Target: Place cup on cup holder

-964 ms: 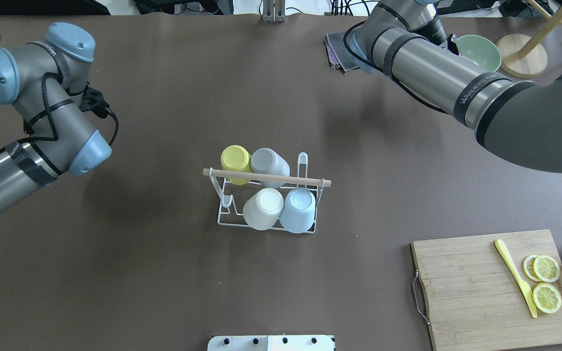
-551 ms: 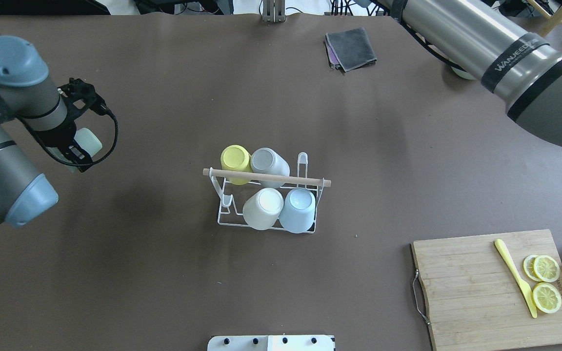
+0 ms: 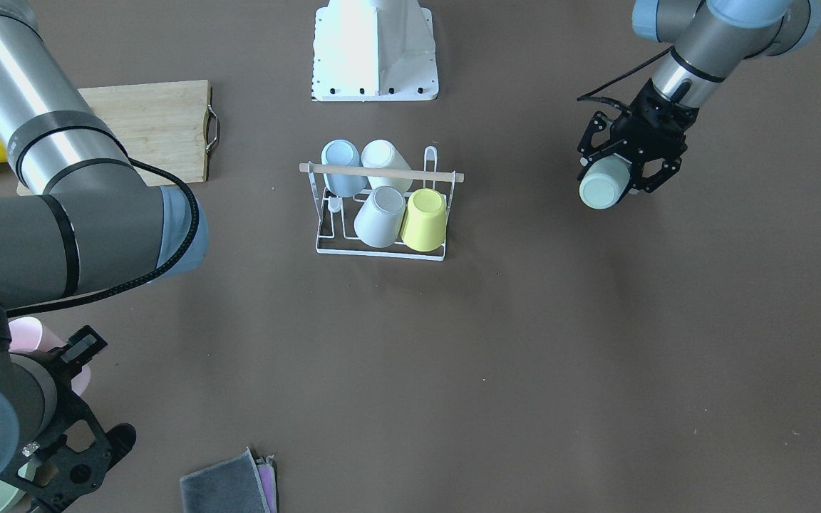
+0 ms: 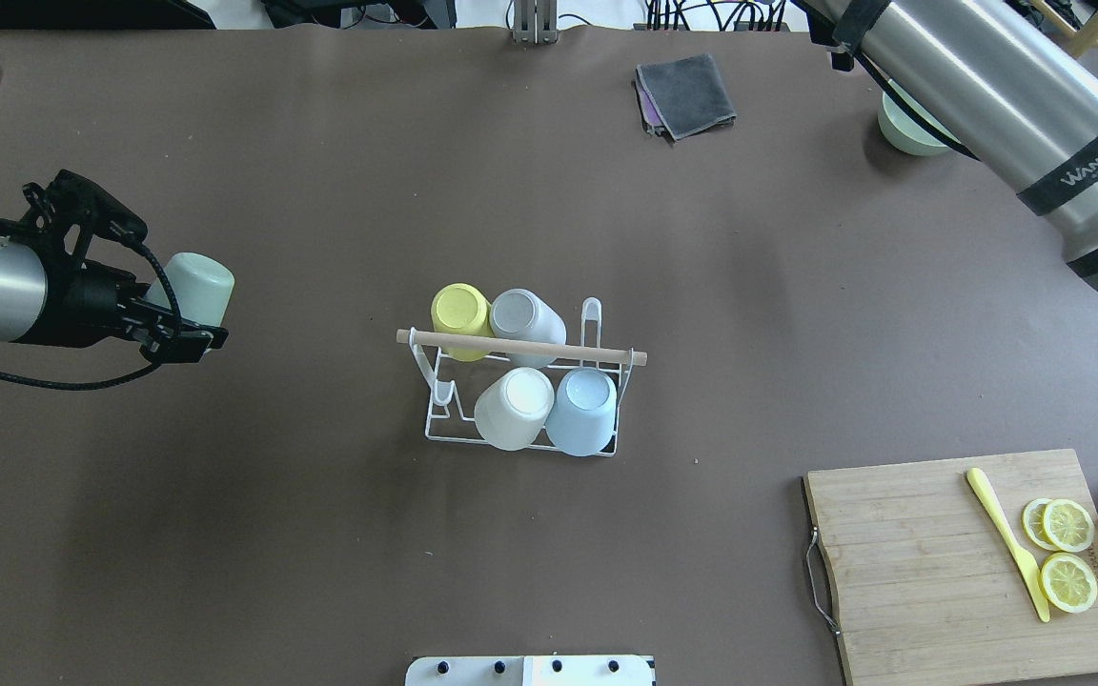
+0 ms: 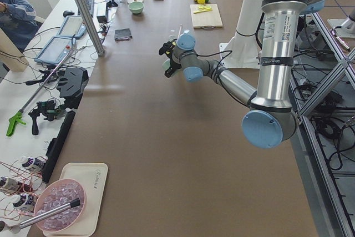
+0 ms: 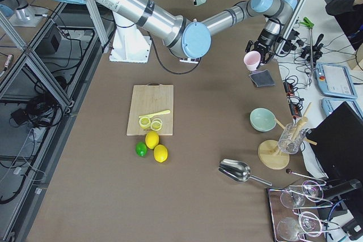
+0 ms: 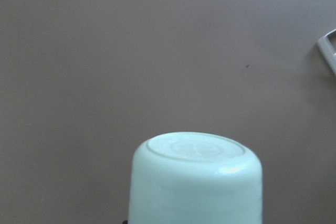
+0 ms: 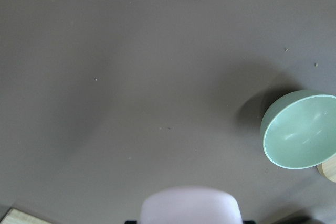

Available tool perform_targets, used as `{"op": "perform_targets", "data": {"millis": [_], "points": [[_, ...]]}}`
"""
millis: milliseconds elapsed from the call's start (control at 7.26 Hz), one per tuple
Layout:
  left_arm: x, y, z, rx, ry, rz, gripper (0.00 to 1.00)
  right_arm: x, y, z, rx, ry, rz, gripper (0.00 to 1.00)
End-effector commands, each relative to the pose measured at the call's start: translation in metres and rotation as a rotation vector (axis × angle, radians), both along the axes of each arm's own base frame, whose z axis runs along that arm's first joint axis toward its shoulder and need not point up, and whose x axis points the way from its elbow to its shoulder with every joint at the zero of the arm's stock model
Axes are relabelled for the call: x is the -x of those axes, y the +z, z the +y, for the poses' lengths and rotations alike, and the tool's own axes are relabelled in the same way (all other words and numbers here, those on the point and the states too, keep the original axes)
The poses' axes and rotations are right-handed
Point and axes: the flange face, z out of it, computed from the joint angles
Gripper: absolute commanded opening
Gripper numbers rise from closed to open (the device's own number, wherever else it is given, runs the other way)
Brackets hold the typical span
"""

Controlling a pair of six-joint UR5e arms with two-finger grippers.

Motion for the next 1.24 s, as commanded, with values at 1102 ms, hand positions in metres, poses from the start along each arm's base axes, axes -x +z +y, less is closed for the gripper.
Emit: {"op": "perform_targets", "data": {"millis": [1102], "points": [[-0.147,-0.067,0.177,-0.506,-0.472,0.297,0.31,0.034,-0.008,0.143,-0.410,0.444,-0.742,0.00]]}}
